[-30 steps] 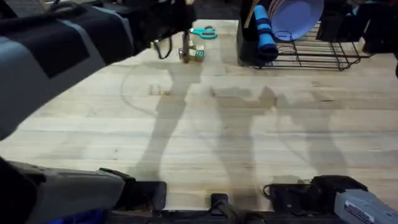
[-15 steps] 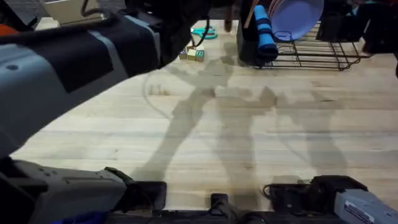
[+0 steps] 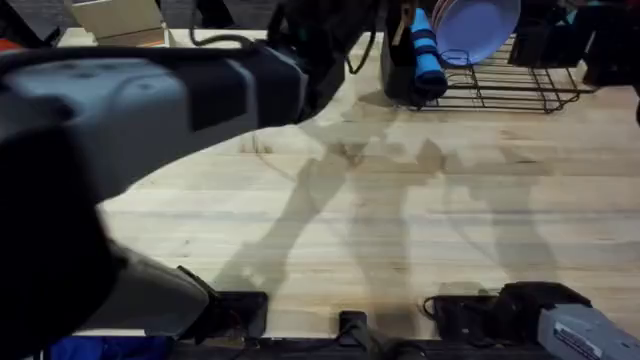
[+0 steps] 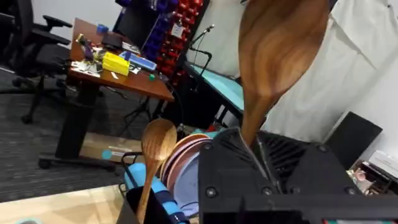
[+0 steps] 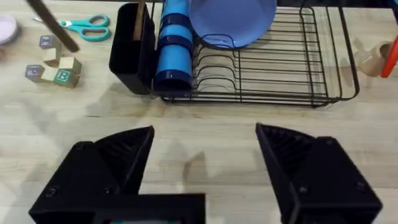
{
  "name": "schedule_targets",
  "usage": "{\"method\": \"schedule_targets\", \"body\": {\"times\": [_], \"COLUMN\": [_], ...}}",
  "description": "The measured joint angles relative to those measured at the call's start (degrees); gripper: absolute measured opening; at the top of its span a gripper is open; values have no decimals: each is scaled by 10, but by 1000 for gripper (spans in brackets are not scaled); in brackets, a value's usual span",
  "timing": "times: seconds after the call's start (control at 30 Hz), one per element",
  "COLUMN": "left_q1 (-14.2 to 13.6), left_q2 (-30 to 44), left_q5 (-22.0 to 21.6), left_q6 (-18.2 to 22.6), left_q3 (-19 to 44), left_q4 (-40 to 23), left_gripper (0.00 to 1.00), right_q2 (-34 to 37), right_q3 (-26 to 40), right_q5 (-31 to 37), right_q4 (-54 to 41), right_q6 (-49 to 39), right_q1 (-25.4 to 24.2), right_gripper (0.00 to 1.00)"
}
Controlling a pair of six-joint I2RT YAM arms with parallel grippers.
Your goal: Pick up the spoon on the table one by one and put them onto the rack
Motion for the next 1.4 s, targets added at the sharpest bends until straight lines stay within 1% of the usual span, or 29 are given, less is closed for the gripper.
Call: {"method": "schedule_targets", "body": {"times": [0.2,0.3,0.43,0.57,0.8,1.1,1.27,1.4], "left_q1": [-2,-2,-2,-2,-2,-2,-2,-2], "left_q2": [61,79,101,123,159,174,182,182], "left_q5": [-2,-2,-10,-18,-25,-45,-47,-47], "left_q6": [0,0,0,0,0,0,0,0], "left_q3": [0,0,0,0,0,0,0,0], "left_q4": [77,104,133,149,153,163,149,124], "left_gripper": [45,45,45,45,45,45,45,45], "right_q2": [0,0,0,0,0,0,0,0], "right_q3": [0,0,0,0,0,0,0,0], "right_q5": [0,0,0,0,0,0,0,0], "right_q4": [0,0,0,0,0,0,0,0], "right_q6": [0,0,0,0,0,0,0,0], "right_q1": [0,0,0,0,0,0,0,0], "right_gripper": [996,996,996,996,996,996,996,996]}}
